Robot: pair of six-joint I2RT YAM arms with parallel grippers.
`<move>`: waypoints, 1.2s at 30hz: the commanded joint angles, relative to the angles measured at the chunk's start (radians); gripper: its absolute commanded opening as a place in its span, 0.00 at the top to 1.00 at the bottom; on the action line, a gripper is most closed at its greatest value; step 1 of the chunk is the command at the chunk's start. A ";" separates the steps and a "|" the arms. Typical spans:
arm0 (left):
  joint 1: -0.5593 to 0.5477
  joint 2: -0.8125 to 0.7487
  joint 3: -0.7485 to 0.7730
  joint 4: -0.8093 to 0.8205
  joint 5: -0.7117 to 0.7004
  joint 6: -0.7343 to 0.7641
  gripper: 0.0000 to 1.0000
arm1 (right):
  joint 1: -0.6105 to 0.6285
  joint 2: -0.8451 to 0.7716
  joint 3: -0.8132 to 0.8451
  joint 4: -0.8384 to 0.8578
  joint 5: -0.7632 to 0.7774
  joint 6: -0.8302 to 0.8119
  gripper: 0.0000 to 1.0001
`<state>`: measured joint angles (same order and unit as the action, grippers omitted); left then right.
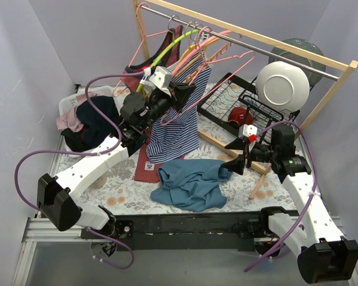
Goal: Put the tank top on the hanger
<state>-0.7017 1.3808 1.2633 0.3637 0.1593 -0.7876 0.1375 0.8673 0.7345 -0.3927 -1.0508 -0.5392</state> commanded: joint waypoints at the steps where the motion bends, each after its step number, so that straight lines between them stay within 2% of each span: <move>1: 0.001 -0.058 -0.027 0.153 0.000 0.024 1.00 | -0.006 0.004 0.009 0.011 -0.017 -0.007 0.18; 15: 0.001 -0.005 0.053 0.153 0.029 0.028 1.00 | -0.004 -0.004 0.014 0.000 -0.008 -0.034 0.18; 18: 0.001 -0.051 0.064 0.060 0.083 0.031 1.00 | -0.004 -0.013 0.069 -0.109 -0.038 -0.131 0.18; 22: 0.001 -0.158 0.076 -0.208 0.172 0.044 1.00 | -0.004 -0.002 0.196 -0.358 -0.083 -0.406 0.18; 23: 0.001 -0.178 0.071 -0.245 0.177 0.044 1.00 | -0.006 0.005 0.221 -0.461 -0.087 -0.444 0.18; 26: 0.001 -0.251 0.056 -0.399 0.161 0.048 1.00 | -0.006 0.036 0.307 -0.604 -0.109 -0.548 0.18; 30: 0.001 -0.305 0.045 -0.569 0.198 0.050 1.00 | -0.006 0.049 0.368 -0.684 -0.141 -0.596 0.18; 34: 0.001 -0.338 0.002 -0.744 0.327 0.033 1.00 | -0.004 0.047 0.442 -0.690 -0.158 -0.568 0.17; 36: 0.001 -0.359 -0.056 -0.779 0.354 0.024 1.00 | -0.004 0.052 0.500 -0.701 -0.175 -0.556 0.17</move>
<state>-0.7021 1.0416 1.2850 -0.2081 0.4019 -0.7540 0.1375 0.9180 1.1187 -1.0241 -1.1580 -1.0782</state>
